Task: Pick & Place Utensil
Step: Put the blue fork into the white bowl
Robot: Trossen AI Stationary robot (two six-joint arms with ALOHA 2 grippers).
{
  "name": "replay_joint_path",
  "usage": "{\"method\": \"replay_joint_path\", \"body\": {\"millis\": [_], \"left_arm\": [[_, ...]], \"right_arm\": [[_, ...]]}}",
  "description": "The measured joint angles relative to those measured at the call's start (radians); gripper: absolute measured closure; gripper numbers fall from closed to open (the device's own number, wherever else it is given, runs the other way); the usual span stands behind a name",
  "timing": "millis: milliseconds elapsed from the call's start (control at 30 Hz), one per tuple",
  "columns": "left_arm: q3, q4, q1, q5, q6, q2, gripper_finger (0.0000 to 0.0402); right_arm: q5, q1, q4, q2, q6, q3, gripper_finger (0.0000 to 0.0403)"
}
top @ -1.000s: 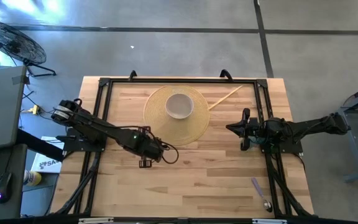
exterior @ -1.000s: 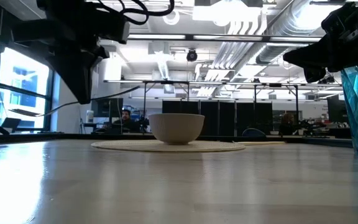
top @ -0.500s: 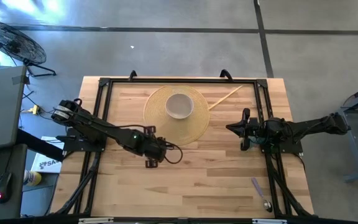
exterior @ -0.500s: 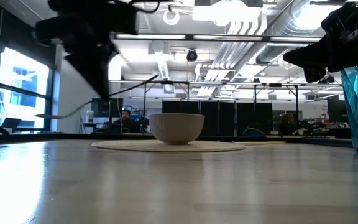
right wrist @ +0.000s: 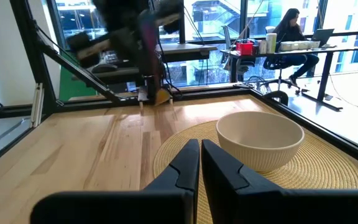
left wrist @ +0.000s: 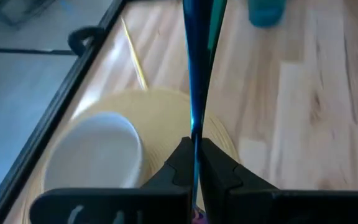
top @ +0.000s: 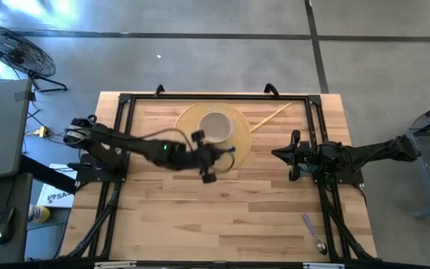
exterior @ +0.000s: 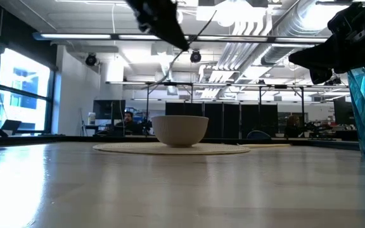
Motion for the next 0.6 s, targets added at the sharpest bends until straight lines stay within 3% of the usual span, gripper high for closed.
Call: {"method": "replay_joint_path", "body": {"millis": [300, 600], "left_arm": [[0.044, 0.126, 0.296, 0.252, 0.142, 0.030, 0.0399], [0.041, 0.187, 0.421, 0.357, 0.187, 0.147, 0.0399]], "right_arm": [[0.000, 0.000, 0.000, 0.000, 0.000, 0.000, 0.0391], [0.000, 0.000, 0.002, 0.000, 0.000, 0.000, 0.0391]]}}
